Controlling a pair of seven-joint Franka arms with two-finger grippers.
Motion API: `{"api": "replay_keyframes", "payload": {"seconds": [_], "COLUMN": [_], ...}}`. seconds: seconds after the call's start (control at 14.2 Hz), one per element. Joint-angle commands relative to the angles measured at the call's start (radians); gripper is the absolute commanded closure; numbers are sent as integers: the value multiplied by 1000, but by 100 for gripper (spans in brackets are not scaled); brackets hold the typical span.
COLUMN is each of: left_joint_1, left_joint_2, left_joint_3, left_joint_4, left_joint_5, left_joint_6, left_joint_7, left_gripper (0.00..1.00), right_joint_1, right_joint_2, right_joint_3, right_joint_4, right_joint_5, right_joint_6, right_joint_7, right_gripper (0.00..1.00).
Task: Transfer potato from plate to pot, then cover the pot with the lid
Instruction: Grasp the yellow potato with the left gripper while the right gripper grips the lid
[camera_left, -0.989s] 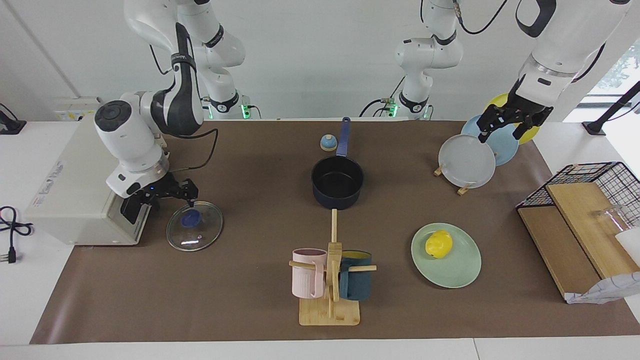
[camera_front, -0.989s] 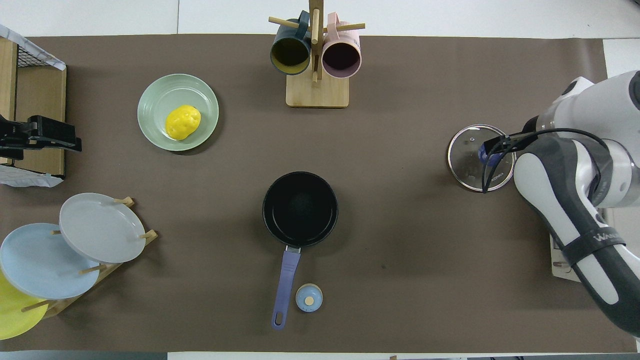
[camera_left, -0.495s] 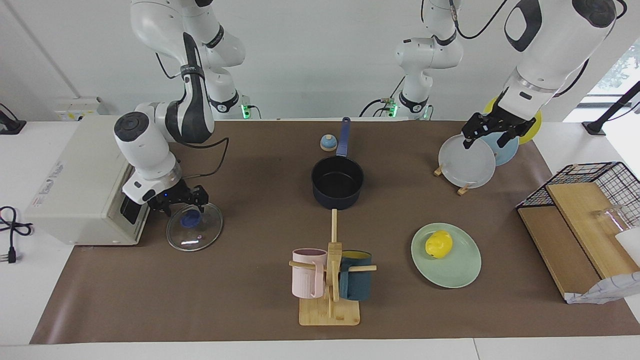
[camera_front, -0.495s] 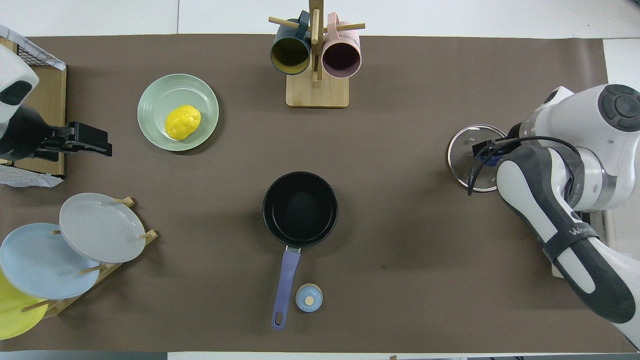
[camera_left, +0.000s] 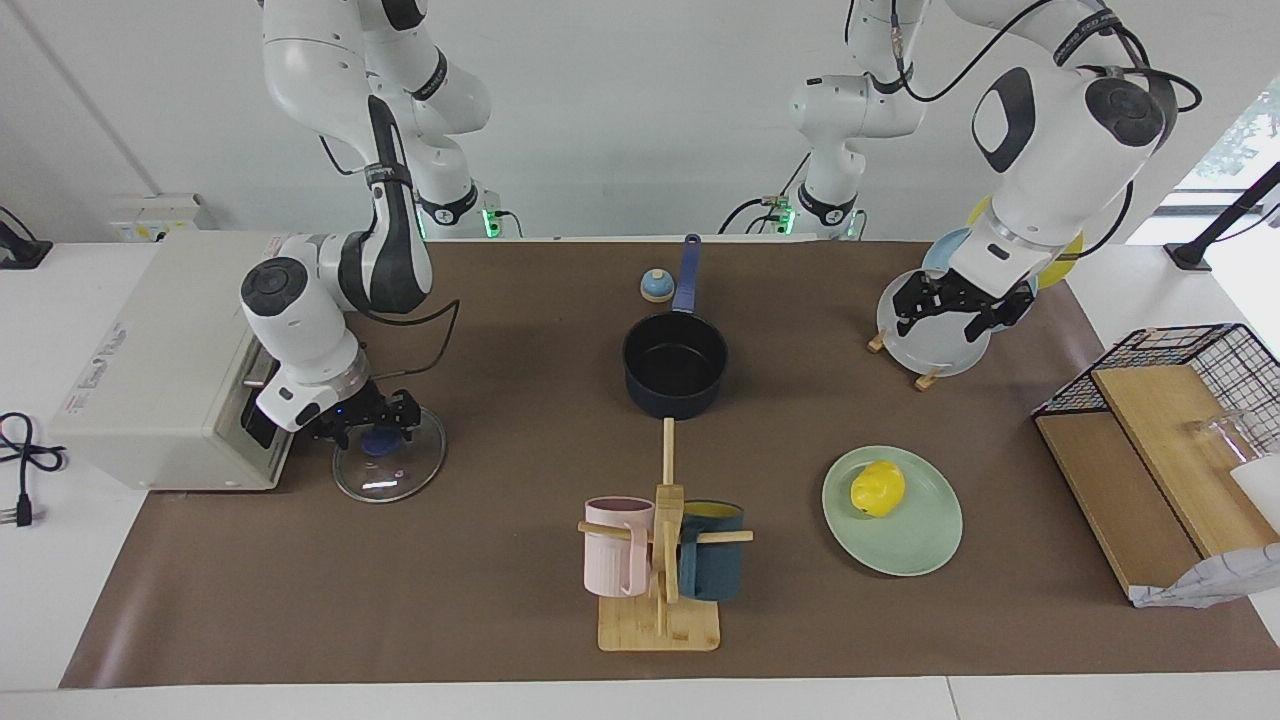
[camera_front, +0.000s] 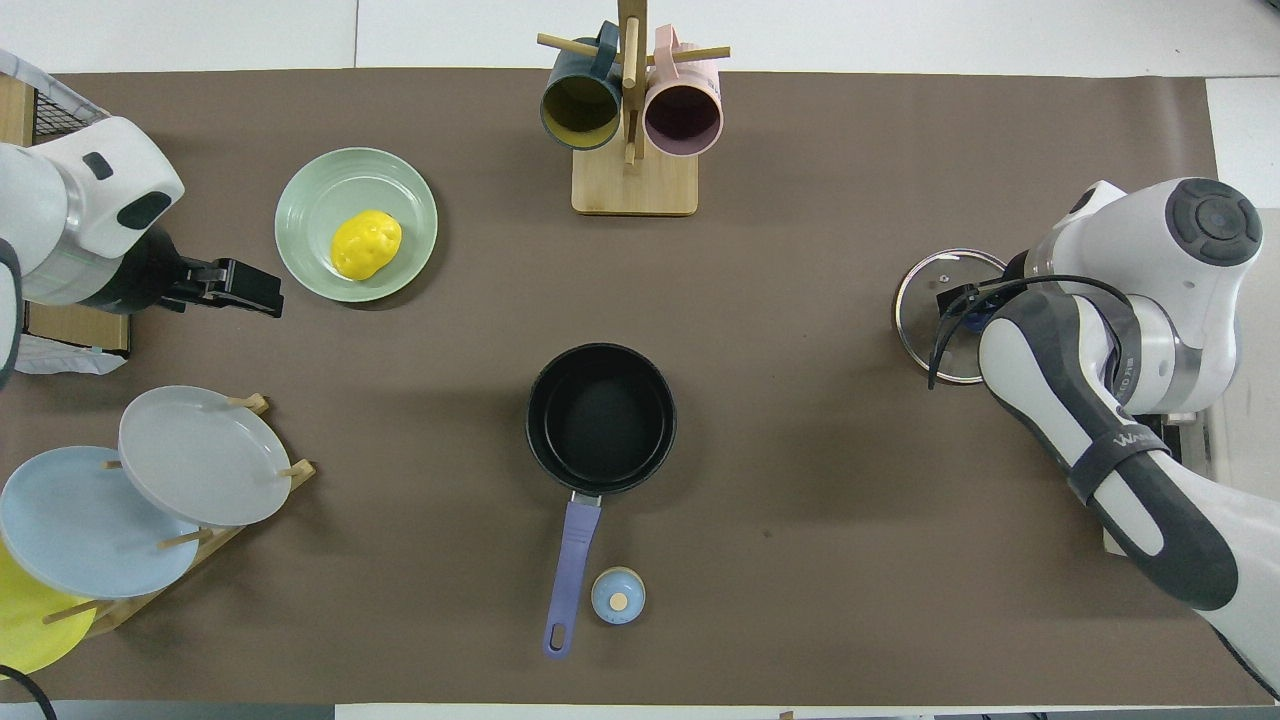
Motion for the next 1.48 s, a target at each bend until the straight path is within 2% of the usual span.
{"api": "replay_keyframes", "payload": {"seconds": [0.0,0.42,0.64,0.78,0.99,1.13,1.2,1.34,1.41], "left_joint_1": [-27,-21,-26,-32,-51,-49,-48,-44,-46], "left_joint_2": [64,185,236,315,394,426,446,467,492], "left_joint_3": [10,12,12,12,10,10,10,9,7], "left_joint_4": [-6,0,25,112,181,211,217,255,276], "left_joint_5": [-16,-16,-10,-4,-1,-2,-7,-11,-11], "left_joint_6": [79,207,263,261,264,275,281,283,292], "left_joint_7": [42,263,264,263,281,324,352,366,367], "left_gripper": [0,0,0,0,0,0,0,0,0], "right_joint_1": [-8,-5,-5,-3,3,8,8,17,23], "right_joint_2": [1,1,3,3,3,-23,-35,-42,-40], "right_joint_3": [6,6,6,6,6,18,29,52,52], "right_joint_4": [-5,-5,-2,0,5,72,140,306,358], "right_joint_5": [17,17,15,15,15,15,14,-2,1], "right_joint_6": [18,21,23,23,3,-114,-220,-432,-500], "right_joint_7": [-30,-33,-56,-57,-57,-50,-48,-44,-44], "right_gripper": [0,0,21,32,60,94,100,100,100]}}
